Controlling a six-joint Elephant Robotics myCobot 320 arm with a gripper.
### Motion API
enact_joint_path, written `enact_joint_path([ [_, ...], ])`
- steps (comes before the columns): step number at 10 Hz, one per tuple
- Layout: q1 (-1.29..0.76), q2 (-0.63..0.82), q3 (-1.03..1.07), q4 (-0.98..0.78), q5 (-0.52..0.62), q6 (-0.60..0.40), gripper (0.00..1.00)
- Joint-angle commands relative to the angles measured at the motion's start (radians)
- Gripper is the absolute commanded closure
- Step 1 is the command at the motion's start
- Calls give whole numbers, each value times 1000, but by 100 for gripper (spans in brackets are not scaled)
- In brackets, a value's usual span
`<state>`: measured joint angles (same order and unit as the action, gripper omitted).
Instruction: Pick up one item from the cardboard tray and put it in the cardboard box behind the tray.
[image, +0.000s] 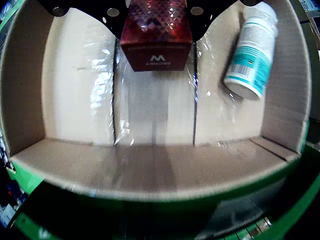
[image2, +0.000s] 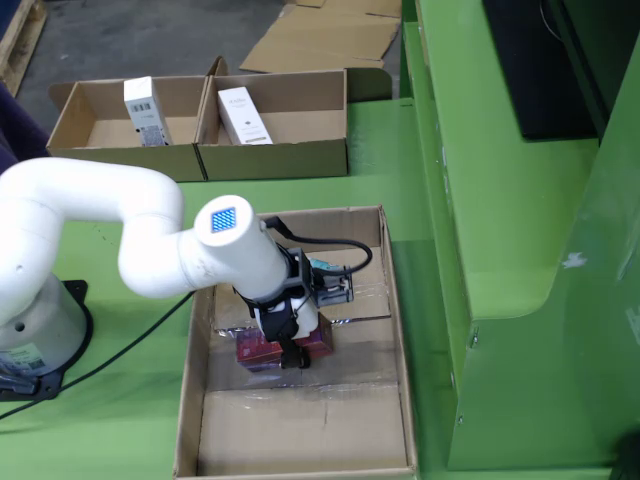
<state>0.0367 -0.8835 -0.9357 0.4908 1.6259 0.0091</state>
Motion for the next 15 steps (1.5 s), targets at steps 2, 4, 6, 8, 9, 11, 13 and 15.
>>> enact_joint_path([
  [2, -23, 406, -265, 58, 28, -15, 100],
  [4, -13, 479, -314, 75, 17, 0, 100],
  [6, -7, 542, -345, 79, 15, -1, 100],
  [8, 13, 628, -342, 45, 7, 15, 100],
  [9, 28, 681, -322, 22, -3, 30, 100],
  [11, 28, 681, -322, 22, -3, 30, 100],
  [13, 52, 724, -248, -50, -17, 48, 100],
  [15, 70, 715, -137, -138, -36, 62, 100],
])
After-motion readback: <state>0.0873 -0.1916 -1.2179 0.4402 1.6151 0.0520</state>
